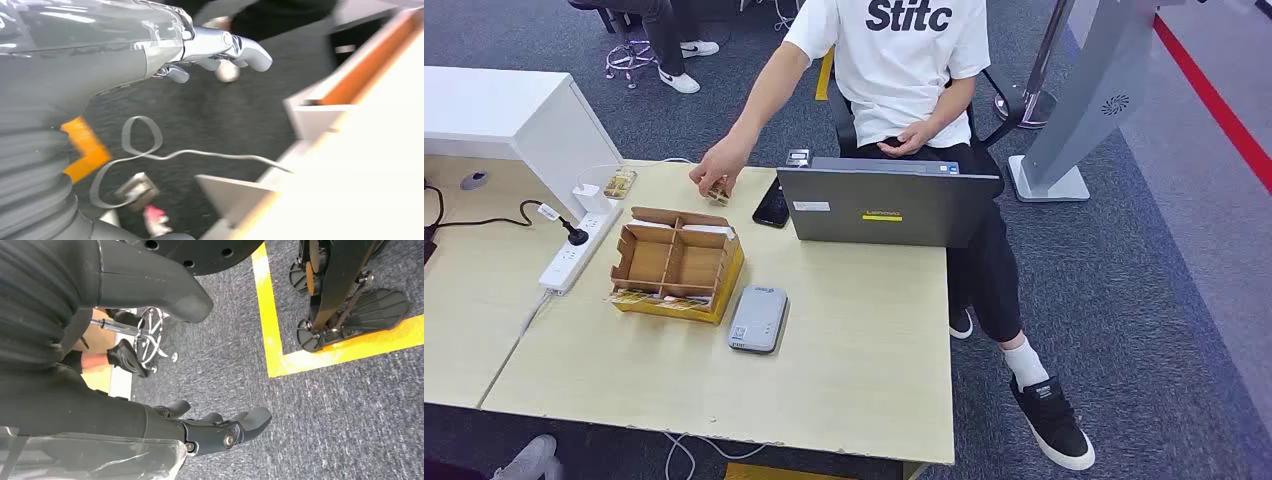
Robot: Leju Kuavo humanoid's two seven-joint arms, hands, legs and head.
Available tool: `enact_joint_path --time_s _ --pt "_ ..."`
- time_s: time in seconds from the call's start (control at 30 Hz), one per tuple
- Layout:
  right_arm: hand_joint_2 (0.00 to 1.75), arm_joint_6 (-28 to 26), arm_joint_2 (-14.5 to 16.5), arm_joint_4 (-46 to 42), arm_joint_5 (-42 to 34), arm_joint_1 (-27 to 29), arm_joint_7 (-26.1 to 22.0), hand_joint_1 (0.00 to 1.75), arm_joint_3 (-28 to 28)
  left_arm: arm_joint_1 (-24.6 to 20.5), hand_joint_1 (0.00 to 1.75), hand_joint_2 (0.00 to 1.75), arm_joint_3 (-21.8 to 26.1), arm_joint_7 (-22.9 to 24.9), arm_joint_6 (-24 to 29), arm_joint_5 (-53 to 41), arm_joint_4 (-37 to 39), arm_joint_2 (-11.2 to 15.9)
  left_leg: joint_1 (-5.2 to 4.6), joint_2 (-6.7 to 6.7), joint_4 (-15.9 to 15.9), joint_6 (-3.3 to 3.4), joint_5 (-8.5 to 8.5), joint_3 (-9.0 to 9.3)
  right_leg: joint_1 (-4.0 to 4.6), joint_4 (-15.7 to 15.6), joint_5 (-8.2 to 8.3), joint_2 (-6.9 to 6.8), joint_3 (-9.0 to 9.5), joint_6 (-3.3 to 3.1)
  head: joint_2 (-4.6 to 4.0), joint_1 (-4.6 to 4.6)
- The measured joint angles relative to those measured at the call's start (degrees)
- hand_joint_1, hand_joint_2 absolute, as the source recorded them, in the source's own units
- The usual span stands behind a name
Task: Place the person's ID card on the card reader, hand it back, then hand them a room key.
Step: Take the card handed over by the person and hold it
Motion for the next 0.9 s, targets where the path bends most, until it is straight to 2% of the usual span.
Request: enact_joint_path --time_s 0.17,0.5,0.7,0.9 --pt "1.75 -0.04 0.01 0.15 0.25 -0.16 0.64 0.0 0.0 0.73 0.0 1.75 -2.82 -1.06 2.69 -4.47 -6.32 -0.27 0.0 0.0 0.0 0.0 0.0 0.0 0.0 0.0 0.0 0.0 0.0 0.0 0.0 0.01" --pt "1.75 0.08 0.02 0.46 1.47 -0.52 2.07 0.0 0.0 0.73 0.0 1.75 -11.73 -2.54 8.58 -21.01 -18.36 0.66 0.0 0.0 0.01 0.0 0.01 0.02 0.0 0.0 0.01 0.01 0.01 -0.01 0.0 0.01" --pt "1.75 0.3 0.04 0.64 2.31 -0.86 2.84 0.0 0.01 -0.66 0.0 1.75 -17.24 -2.36 11.37 -31.44 -22.86 2.66 0.0 0.0 0.01 0.0 0.01 0.03 0.0 0.0 0.01 0.01 0.0 -0.01 0.0 0.01" --pt "1.75 0.53 0.07 0.69 2.99 -1.14 3.19 0.0 0.04 -4.51 0.0 1.75 -21.29 1.47 11.81 -40.83 -23.21 5.45 0.0 0.01 0.02 0.01 0.04 0.05 0.0 0.0 0.04 0.03 0.0 -0.04 0.0 0.01"
